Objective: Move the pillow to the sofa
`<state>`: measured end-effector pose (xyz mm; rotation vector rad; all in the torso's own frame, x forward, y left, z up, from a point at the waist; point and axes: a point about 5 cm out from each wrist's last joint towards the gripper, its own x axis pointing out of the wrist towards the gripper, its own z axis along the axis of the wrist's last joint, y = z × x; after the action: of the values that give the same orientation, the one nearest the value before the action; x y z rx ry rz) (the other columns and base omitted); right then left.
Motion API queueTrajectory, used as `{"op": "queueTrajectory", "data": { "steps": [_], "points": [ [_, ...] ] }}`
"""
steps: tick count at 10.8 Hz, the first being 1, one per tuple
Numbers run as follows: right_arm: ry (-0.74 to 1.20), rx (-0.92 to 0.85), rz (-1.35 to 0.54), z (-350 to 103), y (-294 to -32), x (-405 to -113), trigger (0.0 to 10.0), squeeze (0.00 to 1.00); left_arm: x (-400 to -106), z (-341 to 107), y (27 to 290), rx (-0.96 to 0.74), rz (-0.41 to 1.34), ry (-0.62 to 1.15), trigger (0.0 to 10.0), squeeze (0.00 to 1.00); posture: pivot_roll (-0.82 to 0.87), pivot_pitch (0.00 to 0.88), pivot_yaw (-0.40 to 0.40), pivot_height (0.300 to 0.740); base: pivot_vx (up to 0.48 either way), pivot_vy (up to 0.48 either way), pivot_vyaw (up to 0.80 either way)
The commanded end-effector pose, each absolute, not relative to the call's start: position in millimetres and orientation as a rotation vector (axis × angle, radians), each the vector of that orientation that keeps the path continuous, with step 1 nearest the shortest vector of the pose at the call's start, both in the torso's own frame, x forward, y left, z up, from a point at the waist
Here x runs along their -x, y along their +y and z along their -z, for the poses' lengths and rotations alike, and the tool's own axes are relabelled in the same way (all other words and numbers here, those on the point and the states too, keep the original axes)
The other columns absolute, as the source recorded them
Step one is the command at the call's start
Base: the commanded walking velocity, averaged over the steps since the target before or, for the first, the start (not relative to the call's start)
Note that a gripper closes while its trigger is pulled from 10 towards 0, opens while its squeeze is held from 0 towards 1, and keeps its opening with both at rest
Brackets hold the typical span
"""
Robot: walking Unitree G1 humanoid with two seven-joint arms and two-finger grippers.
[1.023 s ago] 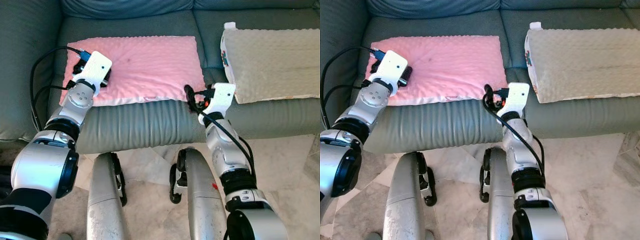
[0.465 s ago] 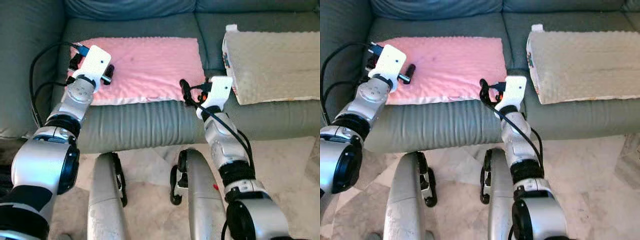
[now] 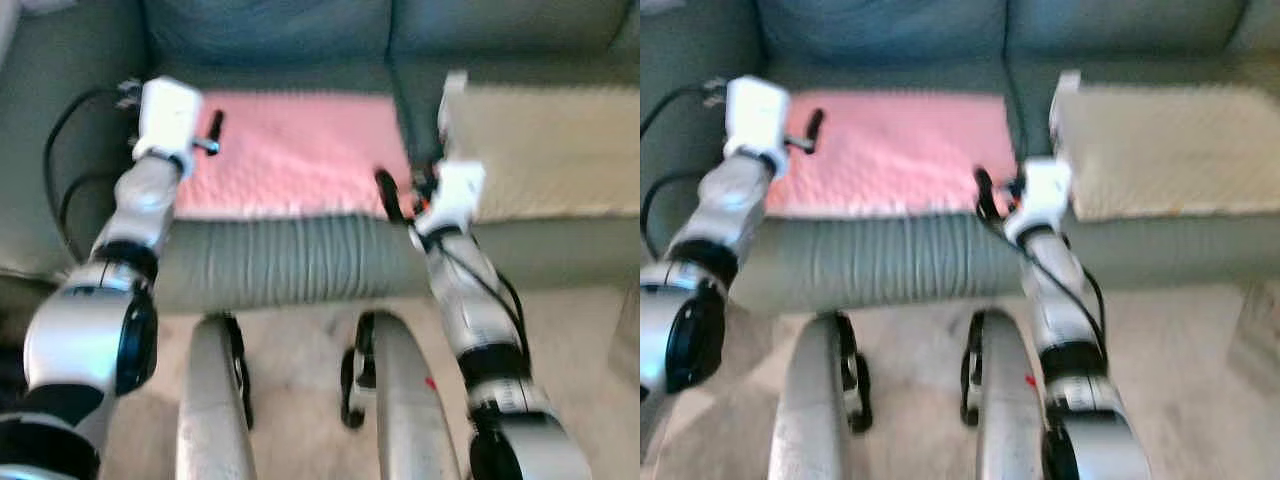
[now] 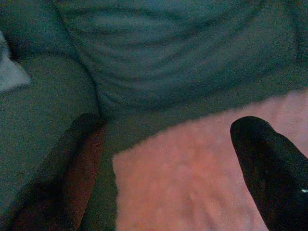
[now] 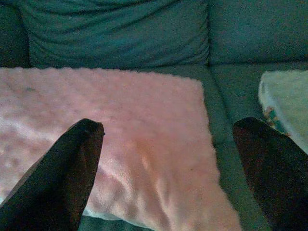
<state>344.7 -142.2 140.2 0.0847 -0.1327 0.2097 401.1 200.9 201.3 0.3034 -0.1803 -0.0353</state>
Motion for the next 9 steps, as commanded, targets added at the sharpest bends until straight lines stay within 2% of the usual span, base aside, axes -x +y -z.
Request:
{"op": "queueTrajectory", "data": {
  "steps": [1,2,3,4,6,9],
  "points": [
    [-0.114,-0.075,-0.211,-132.4,-144.1,-334.7,10.0,1.00,-392.2,-184.9,197.4,-0.262,0.084,-0.196,10.0,1.00,-0.09,0.060,-0.023,0.601,0.000,0.000,0.00],
    [-0.097,-0.106,-0.222,-124.4,-143.9,-323.9,10.0,1.00,-379.7,-165.4,190.3,-0.236,0.149,-0.201,10.0,1.00,-0.08,0.030,-0.025,0.601,0.000,0.000,0.00],
    [-0.101,-0.130,-0.229,-122.3,-142.6,-314.6,10.0,0.00,-364.2,-144.9,185.7,-0.248,0.169,-0.179,10.0,0.52,-0.06,0.000,-0.029,0.601,0.000,0.000,0.00],
    [-0.122,-0.134,-0.212,-121.9,-144.5,-304.5,10.0,0.00,-340.8,-119.1,188.0,-0.210,0.194,-0.138,10.0,0.00,-0.05,0.000,-0.033,0.601,0.000,0.000,0.00],
    [-0.079,-0.189,-0.174,-118.2,-149.0,-301.3,10.0,0.00,-314.1,-84.0,194.1,-0.175,0.219,0.001,10.0,0.00,-0.04,0.000,-0.043,0.636,0.000,0.000,0.00],
    [-0.078,-0.180,-0.178,-121.0,-149.2,-304.3,10.0,0.00,-309.3,-80.9,187.6,-0.174,0.216,0.029,10.0,0.00,-0.05,0.000,-0.040,0.691,0.000,0.000,0.00]
  ]
}}
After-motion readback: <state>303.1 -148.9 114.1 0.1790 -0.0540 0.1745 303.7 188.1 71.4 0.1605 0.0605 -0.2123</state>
